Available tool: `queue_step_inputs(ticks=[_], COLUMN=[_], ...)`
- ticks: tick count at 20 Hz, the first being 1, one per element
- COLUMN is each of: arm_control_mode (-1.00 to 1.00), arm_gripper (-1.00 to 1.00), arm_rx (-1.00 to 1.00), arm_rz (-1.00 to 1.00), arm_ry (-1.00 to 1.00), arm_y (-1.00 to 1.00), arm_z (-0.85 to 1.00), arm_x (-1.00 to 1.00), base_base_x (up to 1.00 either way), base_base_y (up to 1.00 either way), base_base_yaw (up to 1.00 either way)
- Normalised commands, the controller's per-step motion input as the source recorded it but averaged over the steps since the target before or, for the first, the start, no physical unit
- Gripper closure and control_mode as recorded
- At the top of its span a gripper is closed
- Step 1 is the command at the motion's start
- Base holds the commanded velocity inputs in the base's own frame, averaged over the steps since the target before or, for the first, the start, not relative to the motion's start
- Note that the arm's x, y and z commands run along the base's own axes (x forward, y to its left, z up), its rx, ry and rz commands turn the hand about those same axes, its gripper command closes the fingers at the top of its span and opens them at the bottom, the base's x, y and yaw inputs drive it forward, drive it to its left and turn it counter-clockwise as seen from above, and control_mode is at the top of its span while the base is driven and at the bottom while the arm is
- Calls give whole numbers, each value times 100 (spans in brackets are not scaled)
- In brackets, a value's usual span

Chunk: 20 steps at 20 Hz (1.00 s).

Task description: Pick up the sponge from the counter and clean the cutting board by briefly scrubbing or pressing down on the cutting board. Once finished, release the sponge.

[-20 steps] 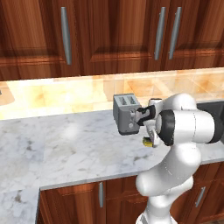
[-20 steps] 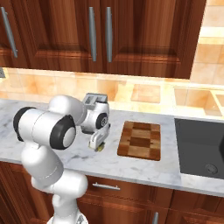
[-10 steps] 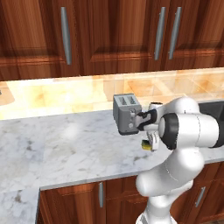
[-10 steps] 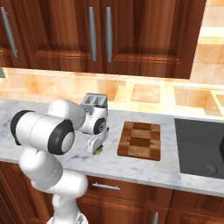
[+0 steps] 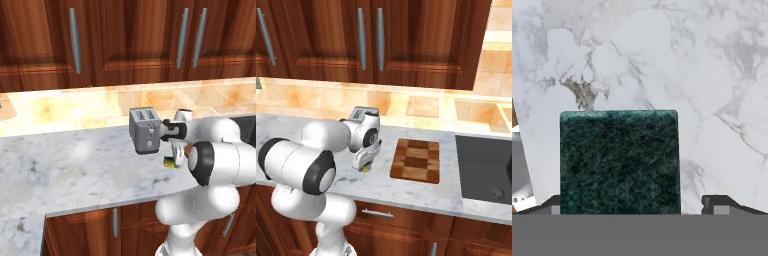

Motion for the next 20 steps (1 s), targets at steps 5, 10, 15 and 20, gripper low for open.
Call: queue_step_inputs(ticks=[5,10,15,20], arm_control_mode=[-100,-100,-100,-100], arm_gripper=[-100,-100,-100,-100], arm_rx=[0,0,2,3], arm_rz=[-5,-4,-2,0], arm_ry=[-1,6,21,12], arm_y=[-2,0,0,0], arm_z=[79,32,-7,-14], arm_x=[-8,-1,42,49], base_base_x=[0,0,0,0], base_base_y=[0,0,0,0], base_base_yaw=[0,0,0,0])
